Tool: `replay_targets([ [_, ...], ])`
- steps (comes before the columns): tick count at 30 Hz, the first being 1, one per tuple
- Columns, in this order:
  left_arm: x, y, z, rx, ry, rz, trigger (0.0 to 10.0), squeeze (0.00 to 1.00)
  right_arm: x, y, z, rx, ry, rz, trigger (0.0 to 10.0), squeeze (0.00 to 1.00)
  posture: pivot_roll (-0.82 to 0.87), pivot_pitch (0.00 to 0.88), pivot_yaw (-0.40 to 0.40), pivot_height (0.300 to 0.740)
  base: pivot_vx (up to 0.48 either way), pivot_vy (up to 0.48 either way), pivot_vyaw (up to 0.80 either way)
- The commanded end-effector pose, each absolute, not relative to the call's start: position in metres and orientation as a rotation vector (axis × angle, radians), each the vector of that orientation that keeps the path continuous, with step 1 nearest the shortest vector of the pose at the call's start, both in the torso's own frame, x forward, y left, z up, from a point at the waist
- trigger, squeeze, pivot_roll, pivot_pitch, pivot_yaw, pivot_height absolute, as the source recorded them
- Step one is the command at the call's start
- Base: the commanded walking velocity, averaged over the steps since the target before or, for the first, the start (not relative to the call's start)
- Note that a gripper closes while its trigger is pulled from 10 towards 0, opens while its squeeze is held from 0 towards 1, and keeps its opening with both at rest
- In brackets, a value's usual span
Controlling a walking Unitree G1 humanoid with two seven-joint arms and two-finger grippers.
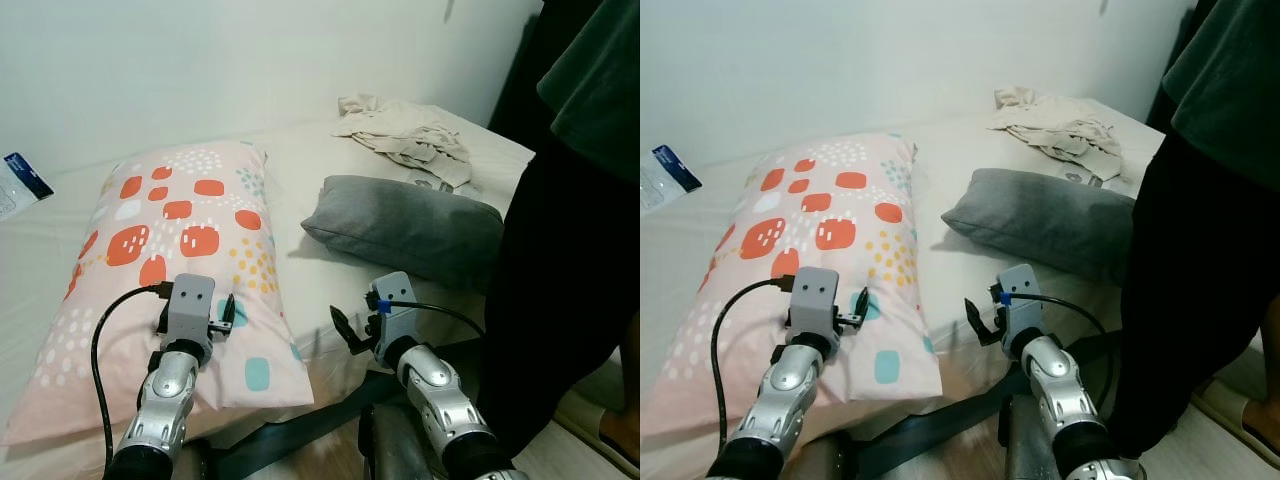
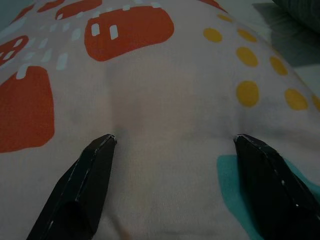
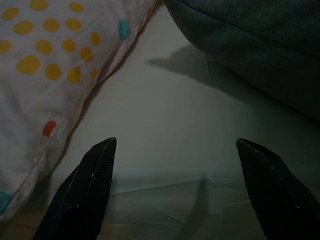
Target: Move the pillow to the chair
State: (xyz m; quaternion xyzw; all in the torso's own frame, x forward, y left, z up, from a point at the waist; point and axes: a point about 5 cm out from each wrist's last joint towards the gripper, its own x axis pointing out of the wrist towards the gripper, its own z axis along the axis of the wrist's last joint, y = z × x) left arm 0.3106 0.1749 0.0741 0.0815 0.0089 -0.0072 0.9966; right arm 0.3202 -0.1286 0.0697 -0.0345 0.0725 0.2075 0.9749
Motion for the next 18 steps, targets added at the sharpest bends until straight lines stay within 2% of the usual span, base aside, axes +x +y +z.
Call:
replay_targets([
  [1,0.3026,0.1775,0.0599,0.181,0.088,-0.018,10.0,0.0,0.32,-0.1284,0.0713,-0.078,0.135,0.426,10.0,0.0,-0.06,0.066,-0.045,0.556,0.0,0.0,0.0],
  [18,0.3,0.1809,0.058,0.191,0.095,-0.014,10.0,0.0,0.3188,-0.1232,0.0704,-0.069,0.135,0.434,10.0,0.0,-0.06,0.072,-0.051,0.556,0.0,0.0,0.0],
])
